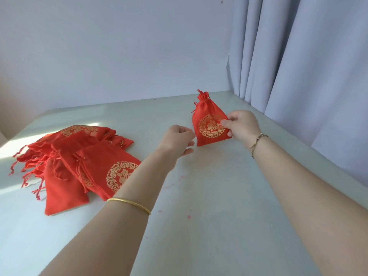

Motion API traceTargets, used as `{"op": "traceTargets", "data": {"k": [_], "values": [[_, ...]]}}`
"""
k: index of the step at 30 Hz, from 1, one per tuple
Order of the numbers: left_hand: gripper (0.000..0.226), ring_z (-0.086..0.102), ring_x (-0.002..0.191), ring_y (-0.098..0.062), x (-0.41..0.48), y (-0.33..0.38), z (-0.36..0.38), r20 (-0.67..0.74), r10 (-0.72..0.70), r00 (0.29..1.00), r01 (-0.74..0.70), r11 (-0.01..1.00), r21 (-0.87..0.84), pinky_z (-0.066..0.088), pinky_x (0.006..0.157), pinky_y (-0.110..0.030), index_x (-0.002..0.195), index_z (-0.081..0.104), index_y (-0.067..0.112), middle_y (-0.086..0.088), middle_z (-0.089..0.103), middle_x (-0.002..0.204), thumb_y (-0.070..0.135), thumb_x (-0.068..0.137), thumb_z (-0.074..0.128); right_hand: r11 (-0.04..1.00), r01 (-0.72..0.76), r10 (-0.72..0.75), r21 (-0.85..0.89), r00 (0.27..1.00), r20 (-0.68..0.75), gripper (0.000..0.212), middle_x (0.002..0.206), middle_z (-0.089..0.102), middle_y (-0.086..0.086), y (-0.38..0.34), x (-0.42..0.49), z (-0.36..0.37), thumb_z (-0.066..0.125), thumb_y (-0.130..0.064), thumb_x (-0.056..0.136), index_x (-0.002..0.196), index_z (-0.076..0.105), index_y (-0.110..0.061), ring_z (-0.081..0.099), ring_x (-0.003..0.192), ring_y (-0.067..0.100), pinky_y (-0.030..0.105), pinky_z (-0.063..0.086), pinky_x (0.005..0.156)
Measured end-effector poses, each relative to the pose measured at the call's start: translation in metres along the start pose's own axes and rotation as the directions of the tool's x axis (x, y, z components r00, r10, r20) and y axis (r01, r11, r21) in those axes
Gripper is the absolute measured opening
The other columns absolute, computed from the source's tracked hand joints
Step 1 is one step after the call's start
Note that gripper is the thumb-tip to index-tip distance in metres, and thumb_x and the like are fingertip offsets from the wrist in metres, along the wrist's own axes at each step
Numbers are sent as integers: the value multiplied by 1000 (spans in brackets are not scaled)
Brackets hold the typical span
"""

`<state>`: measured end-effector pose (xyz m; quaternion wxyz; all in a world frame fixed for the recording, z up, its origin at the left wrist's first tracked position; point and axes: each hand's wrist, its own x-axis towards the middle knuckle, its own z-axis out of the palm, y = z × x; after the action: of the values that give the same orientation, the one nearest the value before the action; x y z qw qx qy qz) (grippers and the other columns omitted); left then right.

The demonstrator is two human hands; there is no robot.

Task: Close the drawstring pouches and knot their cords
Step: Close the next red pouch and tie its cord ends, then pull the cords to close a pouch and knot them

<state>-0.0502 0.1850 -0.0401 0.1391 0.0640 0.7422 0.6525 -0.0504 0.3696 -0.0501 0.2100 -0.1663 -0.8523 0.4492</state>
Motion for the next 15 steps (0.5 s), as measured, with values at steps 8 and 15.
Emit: {"op": "traceTargets", "data": {"k": [8,15], "values": [[13,61,74,-13,-14,2,-36,-58,44,997,-42,998,37,52,68,-25,103,54,6,-8,57,97,4,93,47,979,-134,103,-150,974,-201,31,124,47,16,6,7,21,55,-18,90,117,50,-4,55,104,35,31,40,82],[22,55,98,-25,-65,4,-89,-355,476,805,-82,681,727,48,77,-39,104,58,15,-5,57,106,9,86,46,996,84,-84,21,996,-14,23,106,59,21,-59,-59,46,48,-2,84,106,54,3,60,76,32,34,47,59]]}}
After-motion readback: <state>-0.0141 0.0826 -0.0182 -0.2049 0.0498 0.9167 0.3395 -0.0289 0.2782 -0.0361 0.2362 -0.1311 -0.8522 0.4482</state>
